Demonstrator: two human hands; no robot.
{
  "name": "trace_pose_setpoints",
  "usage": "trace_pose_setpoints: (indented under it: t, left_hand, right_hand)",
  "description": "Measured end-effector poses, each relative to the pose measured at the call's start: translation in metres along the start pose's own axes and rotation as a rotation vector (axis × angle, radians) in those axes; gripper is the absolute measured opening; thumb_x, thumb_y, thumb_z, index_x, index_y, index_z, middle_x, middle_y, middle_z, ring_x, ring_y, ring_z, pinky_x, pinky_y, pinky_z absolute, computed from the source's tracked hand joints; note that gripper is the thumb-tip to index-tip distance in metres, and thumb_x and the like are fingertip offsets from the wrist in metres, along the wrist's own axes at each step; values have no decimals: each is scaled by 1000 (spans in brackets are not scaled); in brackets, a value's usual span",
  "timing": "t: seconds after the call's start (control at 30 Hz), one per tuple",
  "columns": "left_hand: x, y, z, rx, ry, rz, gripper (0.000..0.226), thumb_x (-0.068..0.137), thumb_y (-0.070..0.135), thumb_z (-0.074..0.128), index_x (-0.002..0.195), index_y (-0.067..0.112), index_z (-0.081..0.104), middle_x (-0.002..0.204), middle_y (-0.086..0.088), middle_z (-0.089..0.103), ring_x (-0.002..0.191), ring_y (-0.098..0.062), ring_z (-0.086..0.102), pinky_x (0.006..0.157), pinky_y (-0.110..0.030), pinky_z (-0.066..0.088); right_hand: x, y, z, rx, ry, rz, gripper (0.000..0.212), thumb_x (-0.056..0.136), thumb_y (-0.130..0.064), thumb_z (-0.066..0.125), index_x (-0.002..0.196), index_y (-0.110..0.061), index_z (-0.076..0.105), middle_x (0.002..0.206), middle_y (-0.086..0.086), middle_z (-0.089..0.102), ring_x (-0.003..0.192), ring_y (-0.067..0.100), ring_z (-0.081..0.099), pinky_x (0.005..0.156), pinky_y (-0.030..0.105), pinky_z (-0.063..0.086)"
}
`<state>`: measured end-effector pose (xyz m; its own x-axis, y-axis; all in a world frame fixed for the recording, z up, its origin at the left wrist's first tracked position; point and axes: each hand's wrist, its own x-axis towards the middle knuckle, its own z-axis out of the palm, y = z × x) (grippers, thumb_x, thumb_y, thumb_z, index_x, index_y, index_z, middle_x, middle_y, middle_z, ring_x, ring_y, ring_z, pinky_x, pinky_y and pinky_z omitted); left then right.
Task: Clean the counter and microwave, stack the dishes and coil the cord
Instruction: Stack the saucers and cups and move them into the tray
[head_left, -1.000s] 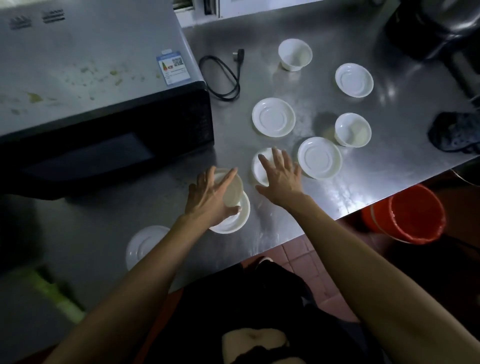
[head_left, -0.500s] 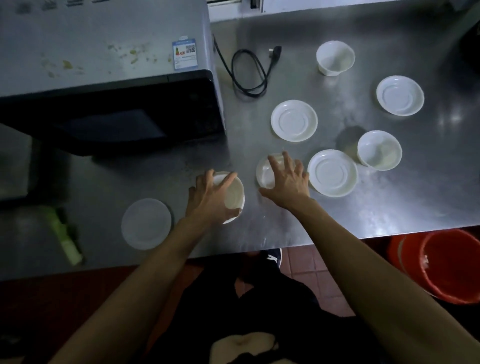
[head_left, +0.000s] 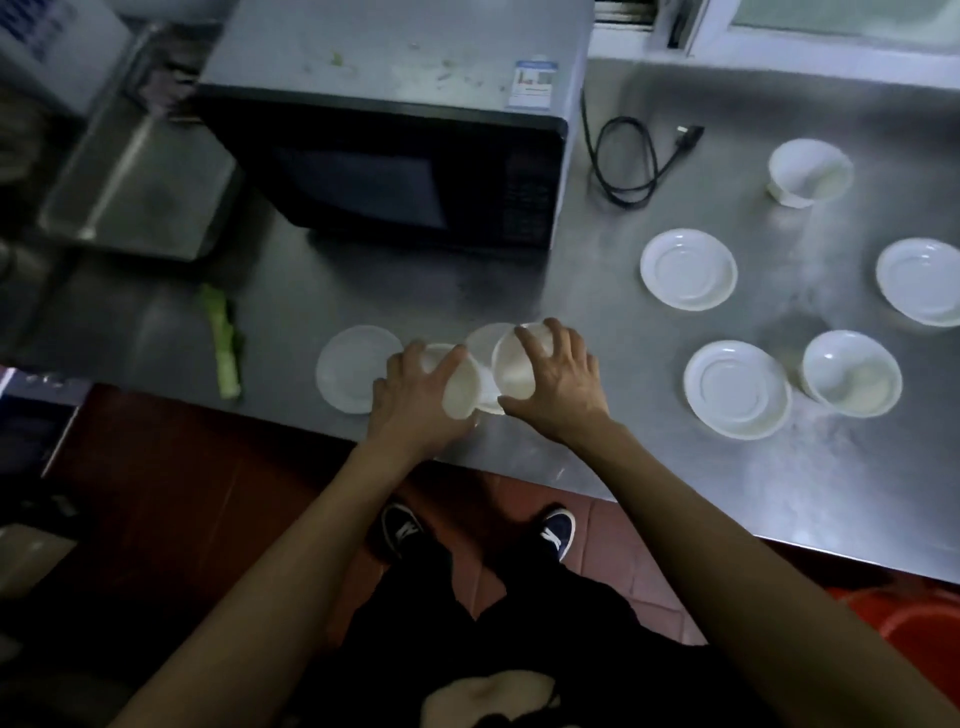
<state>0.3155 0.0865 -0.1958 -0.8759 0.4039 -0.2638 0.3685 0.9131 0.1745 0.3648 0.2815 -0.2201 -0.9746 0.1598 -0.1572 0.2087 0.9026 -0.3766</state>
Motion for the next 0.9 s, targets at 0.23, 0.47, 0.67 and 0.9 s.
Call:
trace_pose_setpoints:
  t: [0.23, 0.47, 0.67, 0.9]
  left_hand:
    - [-33, -88, -7, -90, 17, -142, 90, 73, 63, 63, 148, 45, 16, 150, -8, 19, 126, -36, 33, 99, -53, 38]
    - [-78, -205, -16, -151, 106, -296, 98, 62, 70, 71, 144, 48, 22, 146, -4, 24, 127, -34, 33, 100, -52, 38]
    - [-112, -299, -29, -125, 175, -329, 96, 64, 69, 73, 143, 48, 21, 144, -6, 25, 125, -33, 32, 98, -52, 37]
    - [-144, -377, -49, -128, 241, -412, 98, 66, 70, 72, 145, 47, 18, 146, -6, 20, 128, -32, 30, 99, -52, 37]
  right_hand:
    - [17, -85, 22, -55, -44, -136, 95, 74, -63, 70, 151, -33, 24, 161, 7, 17, 144, 36, 21, 110, 58, 31]
    - [22, -203, 59, -121, -102, -265, 95, 75, -62, 69, 153, -31, 24, 164, 8, 11, 145, 36, 15, 113, 54, 27]
    - [27, -305, 87, -142, -129, -350, 93, 77, -60, 69, 153, -34, 24, 163, 5, 11, 146, 35, 14, 111, 56, 26]
    - [34, -390, 101, -173, -118, -454, 95, 76, -63, 68, 153, -32, 23, 164, 6, 11, 147, 36, 13, 112, 54, 26]
